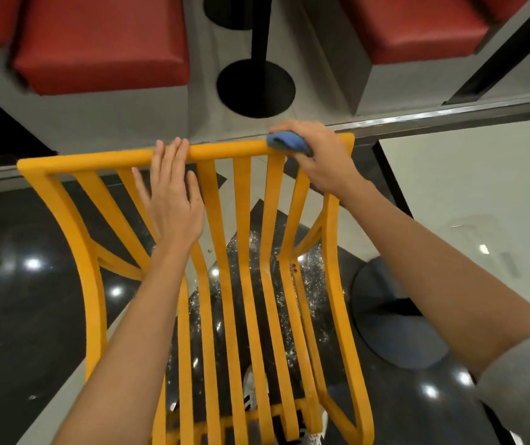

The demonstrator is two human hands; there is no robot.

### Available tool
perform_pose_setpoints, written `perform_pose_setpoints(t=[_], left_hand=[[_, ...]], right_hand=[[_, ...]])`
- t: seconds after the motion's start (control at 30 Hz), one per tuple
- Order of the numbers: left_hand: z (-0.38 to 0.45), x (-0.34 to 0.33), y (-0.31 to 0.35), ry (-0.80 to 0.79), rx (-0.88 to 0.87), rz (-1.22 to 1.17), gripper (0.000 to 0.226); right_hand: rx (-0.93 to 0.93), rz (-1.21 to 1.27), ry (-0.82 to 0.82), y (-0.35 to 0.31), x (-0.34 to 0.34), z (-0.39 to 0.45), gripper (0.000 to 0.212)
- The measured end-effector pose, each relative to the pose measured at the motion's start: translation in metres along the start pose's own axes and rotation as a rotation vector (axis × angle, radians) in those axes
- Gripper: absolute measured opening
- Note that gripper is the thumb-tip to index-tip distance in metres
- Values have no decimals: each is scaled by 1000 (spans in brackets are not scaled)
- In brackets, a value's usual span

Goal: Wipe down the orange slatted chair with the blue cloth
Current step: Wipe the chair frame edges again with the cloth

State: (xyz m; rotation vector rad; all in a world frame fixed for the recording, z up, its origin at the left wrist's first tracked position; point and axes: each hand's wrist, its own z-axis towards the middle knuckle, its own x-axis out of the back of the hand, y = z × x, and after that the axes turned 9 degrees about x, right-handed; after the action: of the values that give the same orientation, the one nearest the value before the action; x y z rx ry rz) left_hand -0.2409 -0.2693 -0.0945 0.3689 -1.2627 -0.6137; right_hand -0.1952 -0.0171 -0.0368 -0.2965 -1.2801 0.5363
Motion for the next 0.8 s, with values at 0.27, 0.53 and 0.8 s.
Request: perform_pose_setpoints(t=[0.27,0.53,0.8], left_hand=[[-1,0,7,-87,74,-168,54],[2,7,6,-132,56,-159,74],[4,9,6,-140,56,-162,74]], right_hand=[[-128,-36,-160,-54,-45,66,31],[104,-377,235,8,-58,-48,55],[97,-288,221,-15,-60,-19,55]])
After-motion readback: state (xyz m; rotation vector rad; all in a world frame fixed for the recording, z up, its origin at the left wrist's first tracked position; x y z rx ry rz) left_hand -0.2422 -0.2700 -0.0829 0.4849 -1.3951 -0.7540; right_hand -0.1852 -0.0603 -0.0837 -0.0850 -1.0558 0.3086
